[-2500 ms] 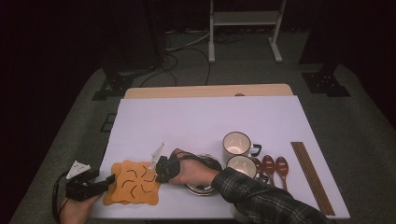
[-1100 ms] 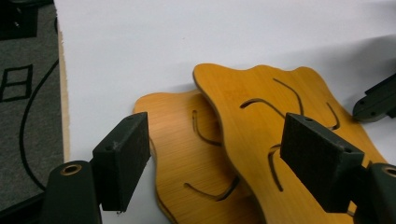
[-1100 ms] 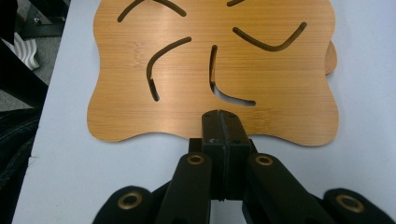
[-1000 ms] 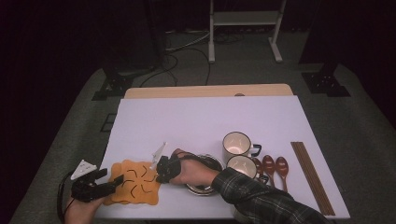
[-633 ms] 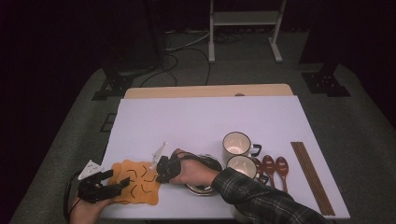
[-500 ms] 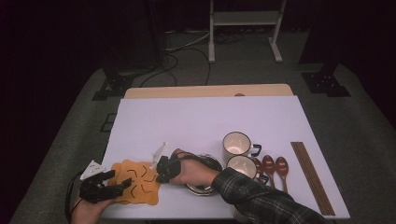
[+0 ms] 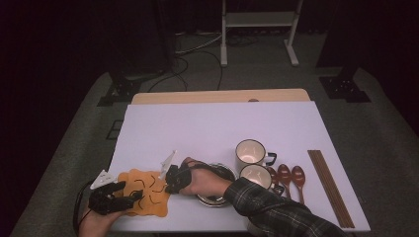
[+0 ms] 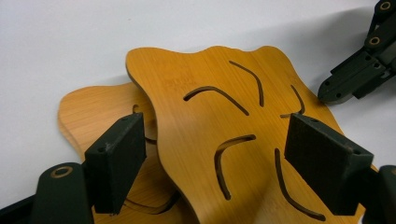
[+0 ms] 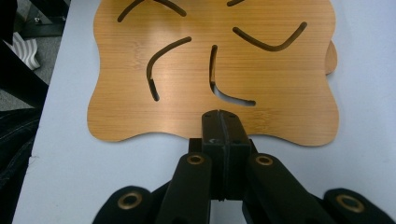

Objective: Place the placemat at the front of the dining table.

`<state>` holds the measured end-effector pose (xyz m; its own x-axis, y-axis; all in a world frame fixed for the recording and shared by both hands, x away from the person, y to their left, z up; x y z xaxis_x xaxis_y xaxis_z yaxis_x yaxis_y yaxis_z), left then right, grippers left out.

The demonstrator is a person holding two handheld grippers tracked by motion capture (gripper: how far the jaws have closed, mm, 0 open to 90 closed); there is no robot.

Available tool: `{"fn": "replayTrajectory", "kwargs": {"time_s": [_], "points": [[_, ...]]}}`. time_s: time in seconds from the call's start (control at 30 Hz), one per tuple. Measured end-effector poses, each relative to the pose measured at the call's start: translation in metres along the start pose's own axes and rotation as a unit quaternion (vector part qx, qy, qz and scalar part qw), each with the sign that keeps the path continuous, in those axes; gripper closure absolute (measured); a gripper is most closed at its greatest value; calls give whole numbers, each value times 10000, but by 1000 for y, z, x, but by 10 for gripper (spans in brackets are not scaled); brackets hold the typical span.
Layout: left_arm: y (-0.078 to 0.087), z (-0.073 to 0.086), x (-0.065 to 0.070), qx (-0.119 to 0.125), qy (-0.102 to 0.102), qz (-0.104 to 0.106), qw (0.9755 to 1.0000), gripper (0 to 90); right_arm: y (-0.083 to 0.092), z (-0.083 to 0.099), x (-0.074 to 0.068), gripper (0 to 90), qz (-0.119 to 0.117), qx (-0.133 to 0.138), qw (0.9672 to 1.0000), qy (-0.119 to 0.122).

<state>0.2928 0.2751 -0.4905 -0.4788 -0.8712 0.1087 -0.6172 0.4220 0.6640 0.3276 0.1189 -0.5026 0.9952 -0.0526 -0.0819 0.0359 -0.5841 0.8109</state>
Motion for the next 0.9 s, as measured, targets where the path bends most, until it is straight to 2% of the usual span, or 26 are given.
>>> {"fn": "replayTrajectory", "kwargs": {"time_s": [0.9], "points": [[-8,4,4,-222,36,77,9997,200,0,0,0,885,12,-5,10000,9]]}}
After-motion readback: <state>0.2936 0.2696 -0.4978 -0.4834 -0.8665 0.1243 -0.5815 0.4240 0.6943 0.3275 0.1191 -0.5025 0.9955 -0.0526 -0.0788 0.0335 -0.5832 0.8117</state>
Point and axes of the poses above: each handheld gripper's, and its own axes: y roughly backward along the jaws, z roughly out of its underside, x roughly to its right, the point moved 8 cm from there along -y, roughly forward along the jaws, and after that the axes turned 2 degrees about -y, right-handed, at the moved point
